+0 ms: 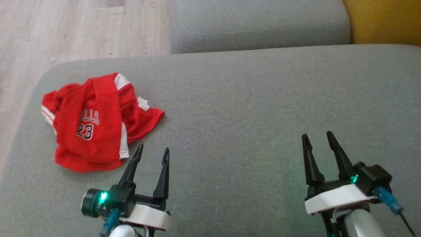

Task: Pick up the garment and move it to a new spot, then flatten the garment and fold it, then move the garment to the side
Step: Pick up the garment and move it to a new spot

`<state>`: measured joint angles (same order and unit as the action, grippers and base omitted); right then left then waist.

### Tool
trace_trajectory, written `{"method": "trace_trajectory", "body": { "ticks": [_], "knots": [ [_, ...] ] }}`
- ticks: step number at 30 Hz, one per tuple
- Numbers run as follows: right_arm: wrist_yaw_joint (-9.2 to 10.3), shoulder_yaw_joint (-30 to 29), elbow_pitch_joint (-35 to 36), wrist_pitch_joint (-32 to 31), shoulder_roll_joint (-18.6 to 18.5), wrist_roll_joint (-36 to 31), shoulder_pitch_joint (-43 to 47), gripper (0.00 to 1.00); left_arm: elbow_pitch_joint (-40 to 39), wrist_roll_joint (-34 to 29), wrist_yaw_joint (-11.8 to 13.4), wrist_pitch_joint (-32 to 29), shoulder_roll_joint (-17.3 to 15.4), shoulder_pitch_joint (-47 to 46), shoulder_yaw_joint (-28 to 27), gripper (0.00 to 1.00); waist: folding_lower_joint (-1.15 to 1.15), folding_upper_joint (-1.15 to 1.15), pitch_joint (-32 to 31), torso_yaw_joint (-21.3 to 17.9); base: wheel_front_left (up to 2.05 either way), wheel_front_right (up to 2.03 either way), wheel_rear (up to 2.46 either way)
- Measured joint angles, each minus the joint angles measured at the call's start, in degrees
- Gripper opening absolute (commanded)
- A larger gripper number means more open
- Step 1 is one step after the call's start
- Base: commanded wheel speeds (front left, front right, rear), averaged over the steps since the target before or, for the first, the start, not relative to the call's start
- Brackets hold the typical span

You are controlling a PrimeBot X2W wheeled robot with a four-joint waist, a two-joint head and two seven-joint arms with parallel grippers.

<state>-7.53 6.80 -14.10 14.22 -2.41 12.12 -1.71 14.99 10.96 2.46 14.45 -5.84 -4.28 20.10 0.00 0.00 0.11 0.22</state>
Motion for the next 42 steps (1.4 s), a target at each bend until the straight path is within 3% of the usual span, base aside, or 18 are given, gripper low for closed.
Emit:
{"method": "trace_trajectory", "body": {
  "ticks": [35,42],
  "knots": [
    [0.00,6.5,2.0,0.1,-0.1,2.9,2.6,1.00,1.2,-2.4,-0.9,0.0,-0.5,4.7,-4.8,1.00,0.00,0.00,-4.2,23.1,0.00,0.00,0.00],
    [0.00,7.2,2.1,0.1,-0.1,3.1,2.6,1.00,1.2,-2.4,-0.9,0.0,-0.8,4.8,-4.8,1.00,-0.01,0.00,-4.5,24.6,0.00,0.00,0.00]
  ]
}}
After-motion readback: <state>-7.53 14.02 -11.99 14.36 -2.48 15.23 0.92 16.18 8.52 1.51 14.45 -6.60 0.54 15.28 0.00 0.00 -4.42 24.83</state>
